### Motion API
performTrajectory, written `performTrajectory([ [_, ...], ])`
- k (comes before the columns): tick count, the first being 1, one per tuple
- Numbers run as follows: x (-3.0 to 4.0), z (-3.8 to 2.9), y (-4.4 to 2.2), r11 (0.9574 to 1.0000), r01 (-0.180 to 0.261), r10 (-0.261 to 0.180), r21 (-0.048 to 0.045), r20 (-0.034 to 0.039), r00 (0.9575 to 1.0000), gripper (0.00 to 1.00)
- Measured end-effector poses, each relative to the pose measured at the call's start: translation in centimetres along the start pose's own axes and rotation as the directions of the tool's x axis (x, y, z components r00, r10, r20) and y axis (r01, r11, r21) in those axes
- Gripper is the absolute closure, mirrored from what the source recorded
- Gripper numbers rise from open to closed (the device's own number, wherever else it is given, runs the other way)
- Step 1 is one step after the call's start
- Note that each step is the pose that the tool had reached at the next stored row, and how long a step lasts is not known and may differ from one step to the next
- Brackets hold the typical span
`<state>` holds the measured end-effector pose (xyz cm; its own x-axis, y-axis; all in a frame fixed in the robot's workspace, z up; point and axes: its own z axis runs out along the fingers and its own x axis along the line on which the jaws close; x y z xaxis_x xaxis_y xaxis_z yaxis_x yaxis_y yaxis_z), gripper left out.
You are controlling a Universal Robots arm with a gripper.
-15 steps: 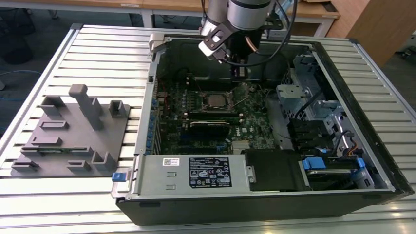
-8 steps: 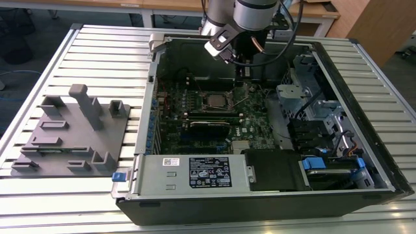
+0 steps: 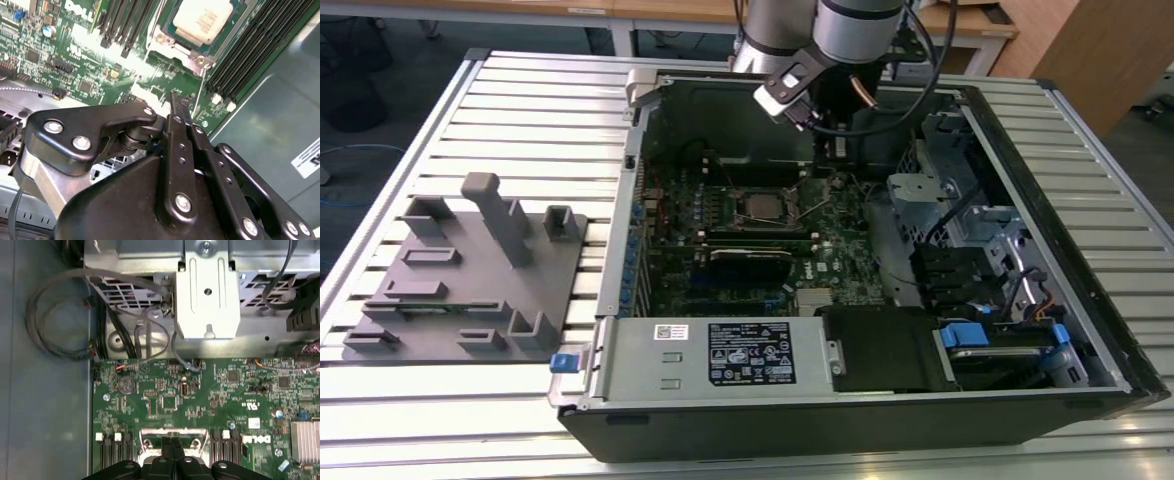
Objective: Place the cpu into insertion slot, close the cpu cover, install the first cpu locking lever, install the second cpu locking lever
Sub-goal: 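Close the cpu cover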
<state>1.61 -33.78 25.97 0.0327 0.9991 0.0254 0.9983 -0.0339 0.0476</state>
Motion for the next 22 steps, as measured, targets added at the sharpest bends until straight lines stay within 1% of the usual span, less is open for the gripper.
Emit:
performTrajectory([
  [17, 0.16, 0.22, 2.92, 1.0, 0.0, 0.0, 0.0, -0.0001, 1.0, 0.9],
  [20, 0.17, 0.31, 3.19, 1.0, 0.0, 0.0, 0.0, -0.0001, 1.0, 0.9],
  [22, 0.17, 0.54, 3.25, 1.0, 0.0, 0.0, 0.0, -0.0001, 1.0, 0.9],
])
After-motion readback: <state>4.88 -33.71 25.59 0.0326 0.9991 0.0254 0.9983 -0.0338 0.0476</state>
